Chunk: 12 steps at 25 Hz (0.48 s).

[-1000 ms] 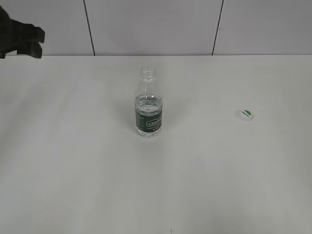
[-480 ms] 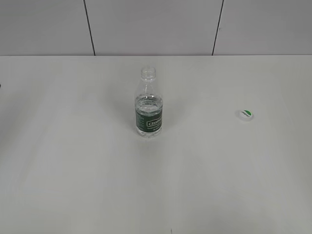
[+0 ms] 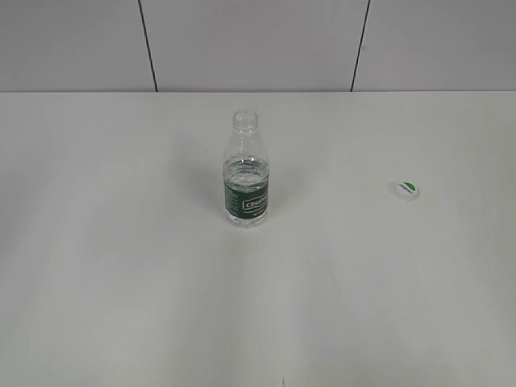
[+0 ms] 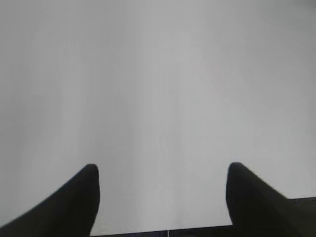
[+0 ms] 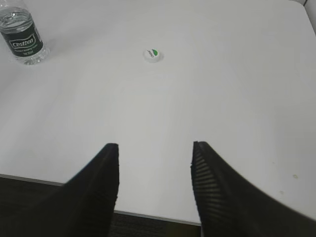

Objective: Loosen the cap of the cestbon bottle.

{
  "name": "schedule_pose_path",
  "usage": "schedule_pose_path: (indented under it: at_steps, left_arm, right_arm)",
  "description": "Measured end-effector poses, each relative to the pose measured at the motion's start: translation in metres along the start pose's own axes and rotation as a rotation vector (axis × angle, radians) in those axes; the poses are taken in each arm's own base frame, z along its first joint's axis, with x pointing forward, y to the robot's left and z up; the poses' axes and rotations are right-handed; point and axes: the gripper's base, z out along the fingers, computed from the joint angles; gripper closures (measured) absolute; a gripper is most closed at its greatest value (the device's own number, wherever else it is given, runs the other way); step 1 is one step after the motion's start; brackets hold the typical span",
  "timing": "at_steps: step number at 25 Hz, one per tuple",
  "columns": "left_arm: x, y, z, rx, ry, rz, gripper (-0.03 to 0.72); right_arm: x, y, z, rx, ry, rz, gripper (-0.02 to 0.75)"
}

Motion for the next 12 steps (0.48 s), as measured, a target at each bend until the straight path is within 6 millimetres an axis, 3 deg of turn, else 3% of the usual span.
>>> schedule_pose_path:
  at_steps: [12]
  left_arm:
    - [0.093,-0.002,-0.055,0.0,-0.36,-0.025,0.225]
  right_arm:
    - [0.0,0.0,0.0,0.0,0.0,0.0,0.37]
